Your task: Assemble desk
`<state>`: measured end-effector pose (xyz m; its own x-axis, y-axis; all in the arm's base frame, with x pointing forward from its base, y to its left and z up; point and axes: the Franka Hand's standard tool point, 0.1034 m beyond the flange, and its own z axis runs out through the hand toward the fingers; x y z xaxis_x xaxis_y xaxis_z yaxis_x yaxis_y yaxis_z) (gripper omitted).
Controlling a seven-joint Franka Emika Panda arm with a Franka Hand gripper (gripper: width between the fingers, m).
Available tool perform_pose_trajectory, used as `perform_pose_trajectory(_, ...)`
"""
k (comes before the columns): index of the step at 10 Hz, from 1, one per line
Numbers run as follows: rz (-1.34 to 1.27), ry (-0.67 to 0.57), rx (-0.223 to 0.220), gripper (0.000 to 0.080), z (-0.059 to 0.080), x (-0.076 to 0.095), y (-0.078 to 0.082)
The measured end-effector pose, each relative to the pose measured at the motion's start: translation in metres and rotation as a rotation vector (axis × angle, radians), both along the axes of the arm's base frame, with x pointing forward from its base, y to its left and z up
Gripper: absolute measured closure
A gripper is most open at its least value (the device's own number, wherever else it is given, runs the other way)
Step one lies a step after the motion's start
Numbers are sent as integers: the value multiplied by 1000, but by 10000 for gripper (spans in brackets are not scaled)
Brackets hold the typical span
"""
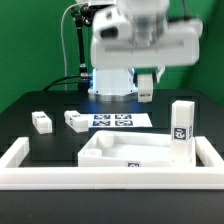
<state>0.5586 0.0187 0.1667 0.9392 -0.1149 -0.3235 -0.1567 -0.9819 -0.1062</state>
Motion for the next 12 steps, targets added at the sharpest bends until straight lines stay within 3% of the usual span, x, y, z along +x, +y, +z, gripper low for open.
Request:
perform_pose_trajectory(1, -15, -119, -11, 509, 18, 17, -6)
perform_pose_trajectory(2, -19, -222, -28, 509, 29, 24, -8)
perform_pose_trajectory(6, -35, -477, -79, 509, 20, 29, -11)
perform_pose_trajectory(7, 11, -597, -112, 509, 9, 26, -20)
perform_pose_trajectory(8, 59, -676, -138, 509, 8, 23, -38)
perform_pose_trajectory(10, 84, -851, -232, 509, 20, 25, -69)
perform_pose_trajectory(11, 79, -945, -299, 509, 19, 11, -81)
perform_pose_trajectory(12, 55, -987, -319, 509, 13, 1, -79)
